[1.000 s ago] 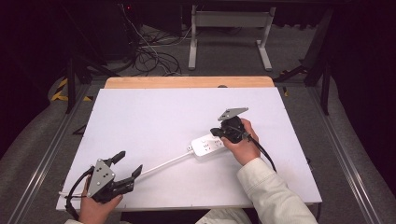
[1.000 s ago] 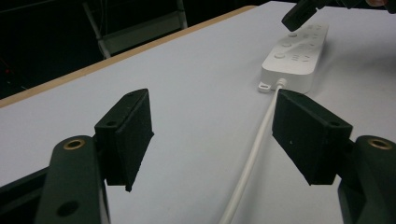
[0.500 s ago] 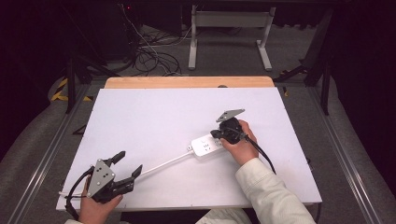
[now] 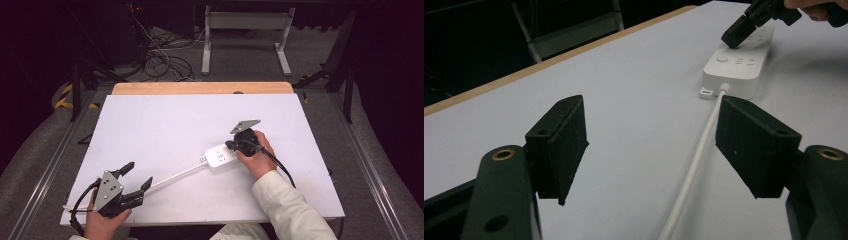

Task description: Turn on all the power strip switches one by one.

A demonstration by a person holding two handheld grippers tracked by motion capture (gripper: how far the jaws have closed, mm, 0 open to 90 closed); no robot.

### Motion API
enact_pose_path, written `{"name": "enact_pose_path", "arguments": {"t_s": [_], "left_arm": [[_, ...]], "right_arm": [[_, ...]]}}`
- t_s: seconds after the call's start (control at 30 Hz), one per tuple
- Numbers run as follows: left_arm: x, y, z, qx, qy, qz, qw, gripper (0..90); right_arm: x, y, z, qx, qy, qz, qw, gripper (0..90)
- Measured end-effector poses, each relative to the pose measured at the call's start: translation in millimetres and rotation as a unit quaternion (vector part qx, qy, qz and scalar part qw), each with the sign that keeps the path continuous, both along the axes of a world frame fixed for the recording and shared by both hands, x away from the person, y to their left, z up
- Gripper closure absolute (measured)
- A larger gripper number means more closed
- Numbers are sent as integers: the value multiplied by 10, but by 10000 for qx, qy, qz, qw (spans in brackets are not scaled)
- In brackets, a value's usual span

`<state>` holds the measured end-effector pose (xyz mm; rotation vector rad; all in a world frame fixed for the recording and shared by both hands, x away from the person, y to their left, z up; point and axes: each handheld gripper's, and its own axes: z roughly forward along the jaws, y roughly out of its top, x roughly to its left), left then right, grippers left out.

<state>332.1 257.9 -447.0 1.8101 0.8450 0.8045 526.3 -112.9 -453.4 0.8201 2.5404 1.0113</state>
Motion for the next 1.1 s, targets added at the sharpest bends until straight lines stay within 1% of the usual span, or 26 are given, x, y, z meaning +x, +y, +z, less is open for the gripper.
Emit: {"name": "enact_pose_path", "arguments": {"t_s": [0.2,0.4,0.5,0.57,0.7,0.83,0.93,1.0,1.07,1.1], "left_arm": [[-1,-3,1,15,-15,4,10000,290],[-3,-2,2,6,-19,-3,10000,290],[-2,-1,2,2,-15,-2,10000,290],[-4,-2,2,4,-20,-4,10000,290],[-5,-3,1,-8,-7,-12,10000,290],[-5,-5,1,-2,-11,-18,10000,290],[-6,-5,2,-8,-9,-17,10000,290],[-8,-5,2,-4,-11,-14,10000,289],[-7,-5,0,-5,-8,-17,10000,290],[-3,-1,3,37,-21,-16,10000,290]], "right_arm": [[-3,-4,-19,60,6,-57,10000,900],[20,-18,-21,136,130,-105,9998,900],[16,-15,-30,168,121,-128,9997,900],[15,-12,-28,144,113,-137,9997,900],[34,-24,-31,222,215,-205,9993,900],[37,-10,-35,201,195,-228,9993,900],[49,-10,-44,229,218,-275,9991,900],[52,-5,-36,182,233,-258,9992,900],[45,11,-29,132,207,-251,9994,900],[42,26,-22,64,163,-212,9996,900]]}}
